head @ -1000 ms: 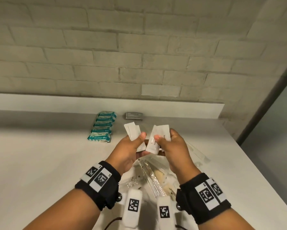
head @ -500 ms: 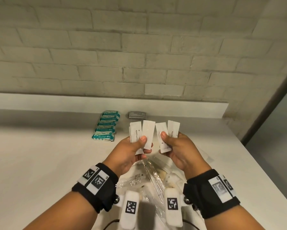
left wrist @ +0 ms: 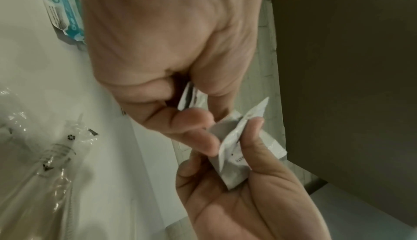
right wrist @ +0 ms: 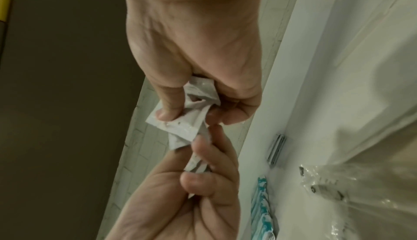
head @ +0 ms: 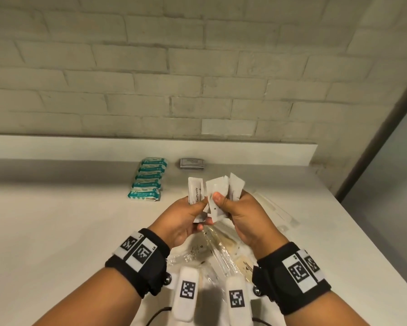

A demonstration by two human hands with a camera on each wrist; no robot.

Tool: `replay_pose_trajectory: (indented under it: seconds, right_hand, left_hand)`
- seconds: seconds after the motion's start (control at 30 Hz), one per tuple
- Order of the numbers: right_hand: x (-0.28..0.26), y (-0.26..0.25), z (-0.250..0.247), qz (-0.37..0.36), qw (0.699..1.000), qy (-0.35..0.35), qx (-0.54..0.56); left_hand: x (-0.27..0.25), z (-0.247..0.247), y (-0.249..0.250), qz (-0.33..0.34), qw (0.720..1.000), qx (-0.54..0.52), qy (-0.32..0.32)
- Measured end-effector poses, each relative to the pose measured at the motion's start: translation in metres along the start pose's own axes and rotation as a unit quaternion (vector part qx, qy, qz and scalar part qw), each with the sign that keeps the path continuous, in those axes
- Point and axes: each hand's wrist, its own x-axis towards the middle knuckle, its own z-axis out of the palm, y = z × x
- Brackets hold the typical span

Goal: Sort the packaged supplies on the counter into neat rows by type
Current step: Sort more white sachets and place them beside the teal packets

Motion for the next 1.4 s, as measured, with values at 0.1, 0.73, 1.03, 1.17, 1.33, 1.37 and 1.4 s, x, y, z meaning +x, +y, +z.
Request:
replay_pose_trajectory:
  seconds: [0.1, 0.73, 1.03, 1.17, 1.33, 1.37, 1.4]
  right_hand:
    - [0.003, 0.004, -0.002, 0.014, 0.999, 0.039, -0.03]
    - [0.003, 0.012, -0.023, 0.066, 0.991, 0.1, -0.052]
    - [-0.003, 0.007, -0.017, -0.007, 0.984, 0.145, -0.106]
    - [-0.006, 0.0, -0.03, -0.008, 0.988, 0.141, -0.059]
    - [-0.006, -0.008, -0.037, 0.018, 0.991, 0.096, -0.088]
    - [-0.006, -0.009, -0.037, 0.022, 0.994, 0.075, -0.08]
    - [-0.007, -0.01, -0.037, 0.025, 0.996, 0.054, -0.066]
  left_hand:
    - [-0.002, -0.001, 0.0, 0.018, 1.0, 0.004, -0.012]
    - [0.003, -0.005, -0.008, 0.09, 0.992, 0.067, -0.049]
    - [-0.004, -0.006, -0.001, 0.053, 0.994, 0.044, -0.082]
    - [-0.006, -0.016, 0.005, 0.052, 0.994, 0.036, -0.094]
    - [-0.003, -0.02, 0.003, 0.066, 0.996, 0.042, -0.039]
    - [-0.003, -0.02, 0.003, 0.068, 0.996, 0.041, -0.032]
    - [-0.003, -0.02, 0.002, 0.07, 0.996, 0.039, -0.027]
